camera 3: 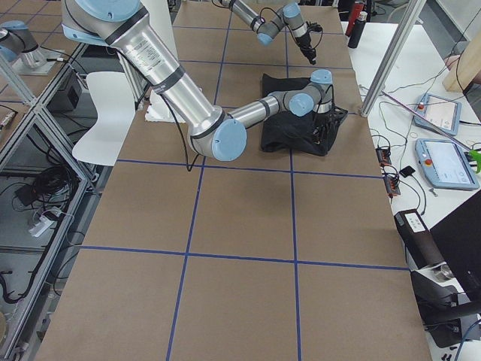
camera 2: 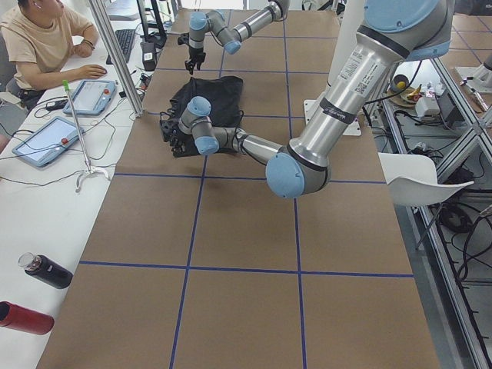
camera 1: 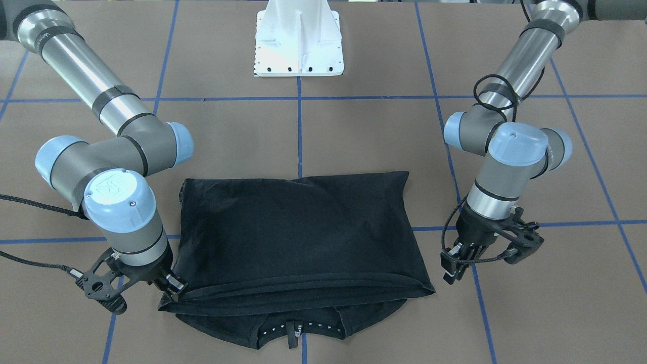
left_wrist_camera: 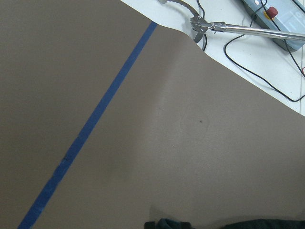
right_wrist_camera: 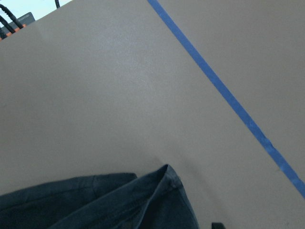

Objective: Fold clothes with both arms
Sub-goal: 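Move the right gripper down to the folded shirt's side edge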

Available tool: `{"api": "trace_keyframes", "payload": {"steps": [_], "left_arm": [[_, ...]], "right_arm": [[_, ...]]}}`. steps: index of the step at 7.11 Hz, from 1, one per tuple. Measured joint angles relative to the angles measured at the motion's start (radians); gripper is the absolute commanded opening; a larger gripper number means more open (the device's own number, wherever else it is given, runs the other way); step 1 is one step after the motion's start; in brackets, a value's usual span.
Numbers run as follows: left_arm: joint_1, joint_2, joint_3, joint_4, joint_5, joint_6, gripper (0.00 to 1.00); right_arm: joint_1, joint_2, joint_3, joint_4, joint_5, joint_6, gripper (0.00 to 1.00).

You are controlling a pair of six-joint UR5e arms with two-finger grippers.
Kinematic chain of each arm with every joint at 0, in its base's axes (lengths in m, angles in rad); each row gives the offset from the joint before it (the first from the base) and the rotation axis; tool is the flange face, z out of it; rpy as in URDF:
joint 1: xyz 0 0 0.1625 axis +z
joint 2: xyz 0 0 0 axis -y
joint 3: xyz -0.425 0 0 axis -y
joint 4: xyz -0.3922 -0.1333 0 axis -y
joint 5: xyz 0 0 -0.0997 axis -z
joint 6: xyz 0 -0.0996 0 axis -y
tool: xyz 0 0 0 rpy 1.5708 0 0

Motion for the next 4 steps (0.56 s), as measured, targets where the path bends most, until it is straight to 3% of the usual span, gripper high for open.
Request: {"api": "trace_keyframes", "payload": {"steps": [4], "left_arm": [[-0.002, 0.025, -0.035, 0.000, -0.001, 0.001, 0.34]], "right_arm": [[-0.148, -0.332, 0.476, 0.010, -0.040, 0.188, 0.70]]}}
